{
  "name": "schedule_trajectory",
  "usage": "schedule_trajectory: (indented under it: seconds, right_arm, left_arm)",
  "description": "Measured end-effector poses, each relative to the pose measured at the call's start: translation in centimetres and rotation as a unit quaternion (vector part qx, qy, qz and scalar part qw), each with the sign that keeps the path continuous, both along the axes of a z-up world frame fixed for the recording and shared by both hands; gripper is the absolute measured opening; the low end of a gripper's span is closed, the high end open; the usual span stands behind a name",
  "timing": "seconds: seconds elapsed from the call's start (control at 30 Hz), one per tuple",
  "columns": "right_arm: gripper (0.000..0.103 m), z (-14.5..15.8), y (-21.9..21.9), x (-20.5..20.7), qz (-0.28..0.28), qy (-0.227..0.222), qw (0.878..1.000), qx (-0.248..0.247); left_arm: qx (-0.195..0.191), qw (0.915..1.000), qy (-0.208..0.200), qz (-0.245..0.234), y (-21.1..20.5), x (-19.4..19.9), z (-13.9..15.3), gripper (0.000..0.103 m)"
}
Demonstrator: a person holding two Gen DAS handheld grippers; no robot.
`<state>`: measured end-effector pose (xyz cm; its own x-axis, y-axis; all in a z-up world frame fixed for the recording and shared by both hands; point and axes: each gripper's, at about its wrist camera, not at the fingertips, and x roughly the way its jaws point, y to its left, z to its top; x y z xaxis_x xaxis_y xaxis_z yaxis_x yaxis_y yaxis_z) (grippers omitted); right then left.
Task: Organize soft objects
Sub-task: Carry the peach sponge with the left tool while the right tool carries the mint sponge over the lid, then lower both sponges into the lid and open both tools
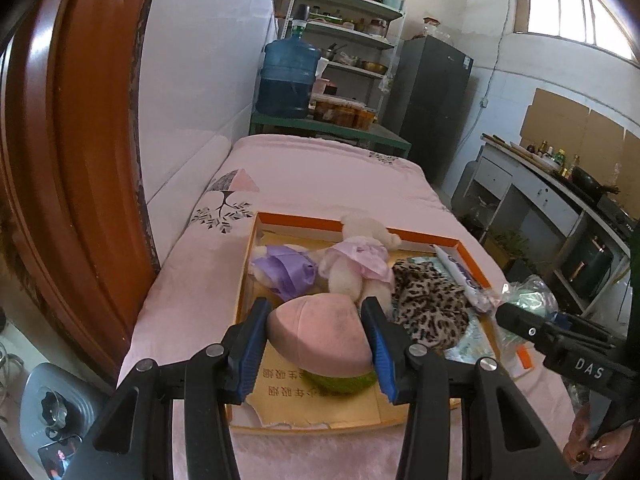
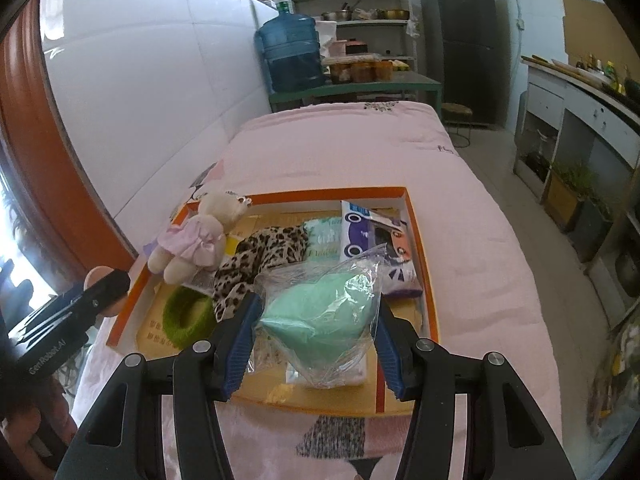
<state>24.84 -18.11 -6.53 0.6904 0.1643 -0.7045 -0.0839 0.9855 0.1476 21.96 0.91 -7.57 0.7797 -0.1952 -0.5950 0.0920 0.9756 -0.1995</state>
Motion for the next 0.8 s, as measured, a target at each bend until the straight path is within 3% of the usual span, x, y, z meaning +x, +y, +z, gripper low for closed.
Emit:
schedule_trajectory:
  seconds: [0.8]
  right_arm:
    - [0.056, -2.4, 0.3, 4.1, 0.01, 0.016, 1.0, 0.001]
  left_arm:
    - [0.016, 0.9992, 0.034, 0.016, 0.5, 3.6, -3.4, 0.047]
